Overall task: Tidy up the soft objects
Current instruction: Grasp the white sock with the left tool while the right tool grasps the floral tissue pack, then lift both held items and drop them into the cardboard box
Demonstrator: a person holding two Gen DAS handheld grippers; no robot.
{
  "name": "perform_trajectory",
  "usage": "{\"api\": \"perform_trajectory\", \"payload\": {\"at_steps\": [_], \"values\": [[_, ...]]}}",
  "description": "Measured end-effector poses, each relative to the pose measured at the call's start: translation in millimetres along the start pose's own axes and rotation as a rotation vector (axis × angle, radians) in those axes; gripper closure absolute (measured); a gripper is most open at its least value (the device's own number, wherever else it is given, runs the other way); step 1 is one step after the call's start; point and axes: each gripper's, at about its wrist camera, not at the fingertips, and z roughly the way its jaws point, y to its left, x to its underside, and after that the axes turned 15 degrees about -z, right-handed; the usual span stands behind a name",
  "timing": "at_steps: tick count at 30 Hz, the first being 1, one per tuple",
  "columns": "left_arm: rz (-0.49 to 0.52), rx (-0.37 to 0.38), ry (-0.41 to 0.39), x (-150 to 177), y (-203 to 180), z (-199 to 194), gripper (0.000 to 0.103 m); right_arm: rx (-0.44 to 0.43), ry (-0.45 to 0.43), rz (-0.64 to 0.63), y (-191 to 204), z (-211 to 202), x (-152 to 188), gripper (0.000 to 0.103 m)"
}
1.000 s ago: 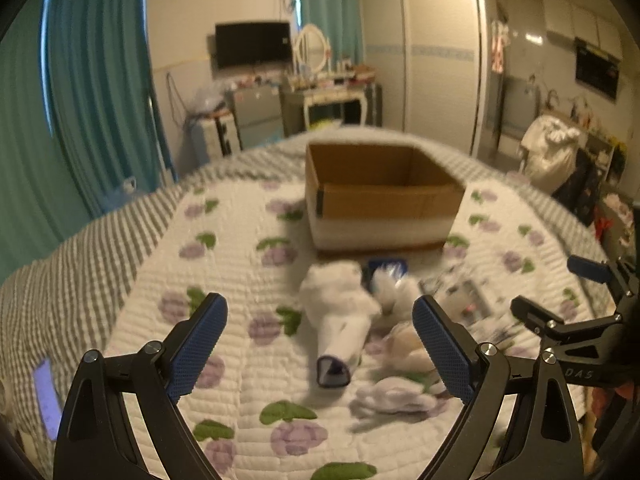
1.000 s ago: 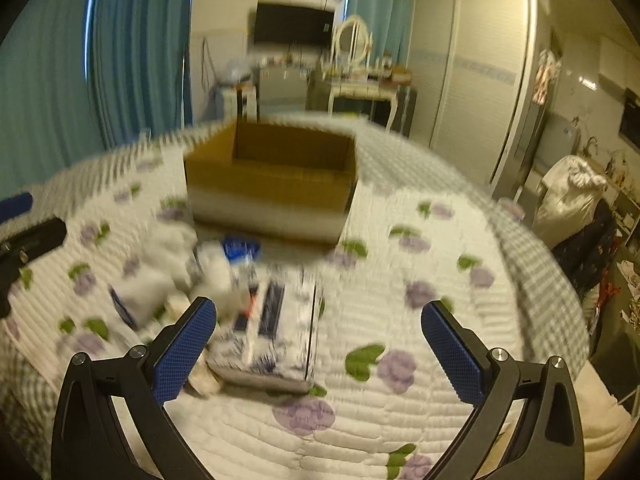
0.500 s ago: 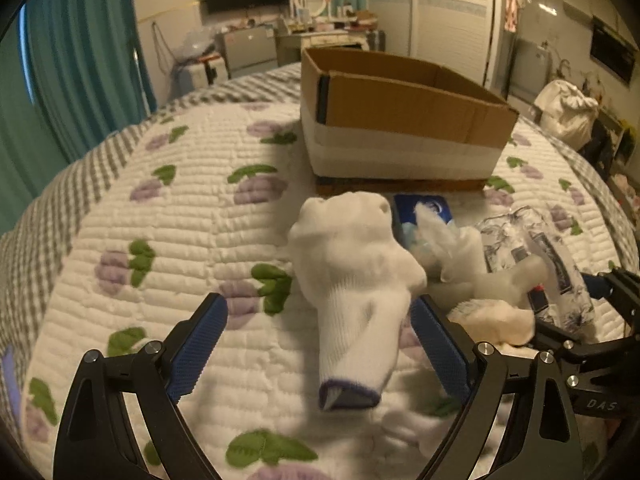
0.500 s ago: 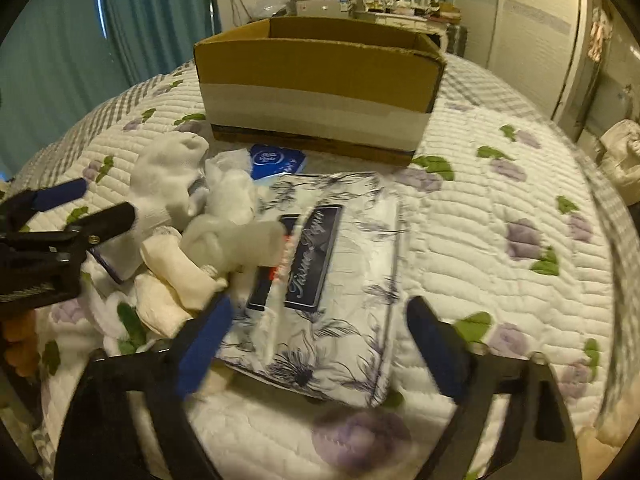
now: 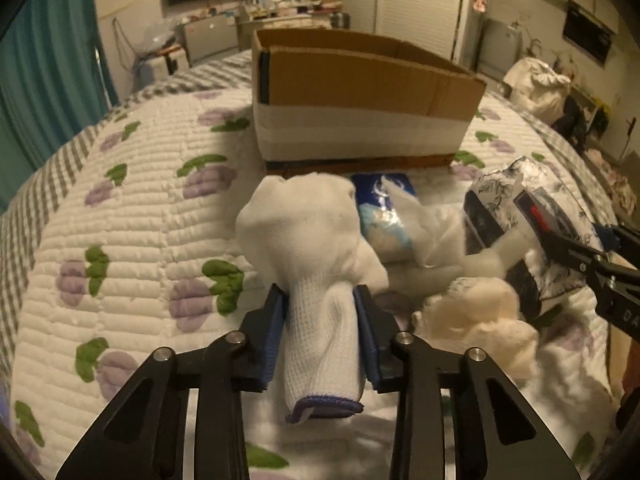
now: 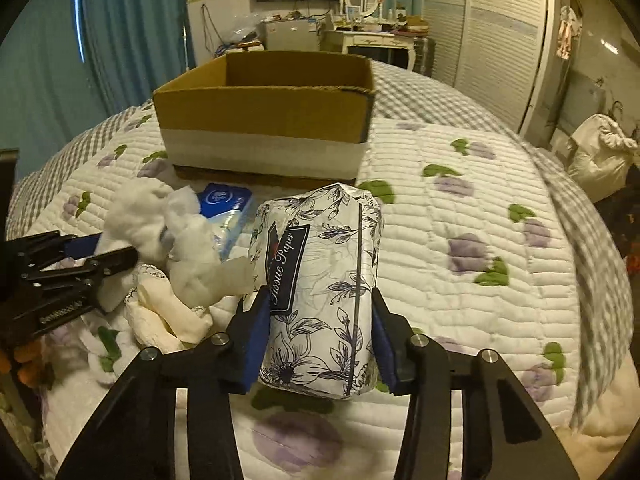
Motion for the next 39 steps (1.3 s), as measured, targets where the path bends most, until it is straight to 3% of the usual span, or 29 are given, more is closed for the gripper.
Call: {"api": "perform_trajectory", "payload": {"at_steps": [4,12,22,27,30,34,39], "values": [[-0.017,0.001,-0.031,-4,2,-22,0.073,0.030,-0.045,0.024,-8,-28,-2,0.060],[0.010,0.001,-0.169,-12,-9,-91,0.073,0.051,-0.194,0.040,-8,-101,-18,0.060],[0.033,0.052,-0.286,-66,-30,-129,0.073,0.030,-0.361,-0.005,-18,-140,-102,0.060],[0.043,0.058,-0.289,-115,-40,-100,0.073,0.001,-0.390,0.003,-38,-120,-153,0.060],[0.042,0.065,-0.271,-141,-43,-74,0.073,-0.023,-0.377,0.013,-50,-87,-183,0.060],[0.038,0.055,-0.236,-173,-43,-23,0.073,-0.055,-0.307,0.033,-64,-15,-208,0.060],[0.059,0.036,-0.191,-193,-39,38,0.073,-0.107,-0.235,0.076,-76,65,-213,0.060]]}}
